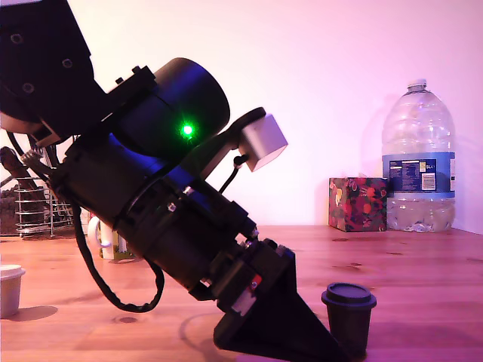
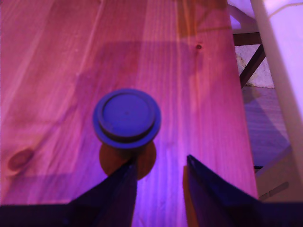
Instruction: Pick up the coffee capsules from the table one by one and drop them inside the nearest coffee cup
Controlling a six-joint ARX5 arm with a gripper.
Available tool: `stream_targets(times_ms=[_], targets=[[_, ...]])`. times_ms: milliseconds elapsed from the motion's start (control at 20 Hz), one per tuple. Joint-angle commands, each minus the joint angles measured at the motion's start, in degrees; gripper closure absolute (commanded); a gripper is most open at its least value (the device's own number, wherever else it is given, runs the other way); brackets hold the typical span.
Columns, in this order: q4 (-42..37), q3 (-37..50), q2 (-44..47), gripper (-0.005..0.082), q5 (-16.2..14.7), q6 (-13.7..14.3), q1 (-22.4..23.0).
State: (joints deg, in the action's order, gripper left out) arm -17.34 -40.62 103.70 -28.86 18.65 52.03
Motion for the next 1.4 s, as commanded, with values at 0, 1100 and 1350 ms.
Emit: stream_targets(times_ms=[0, 1100, 1350], targets=[[0.2, 1.5, -1.6, 0.0502, 0.1, -0.9, -0.4], [-14.2, 7.8, -1.5, 0.0073, 0.9, -2.7, -0.1], [-14.5, 7.8, -1.5, 0.0073, 1.1, -3.1, -0.4]])
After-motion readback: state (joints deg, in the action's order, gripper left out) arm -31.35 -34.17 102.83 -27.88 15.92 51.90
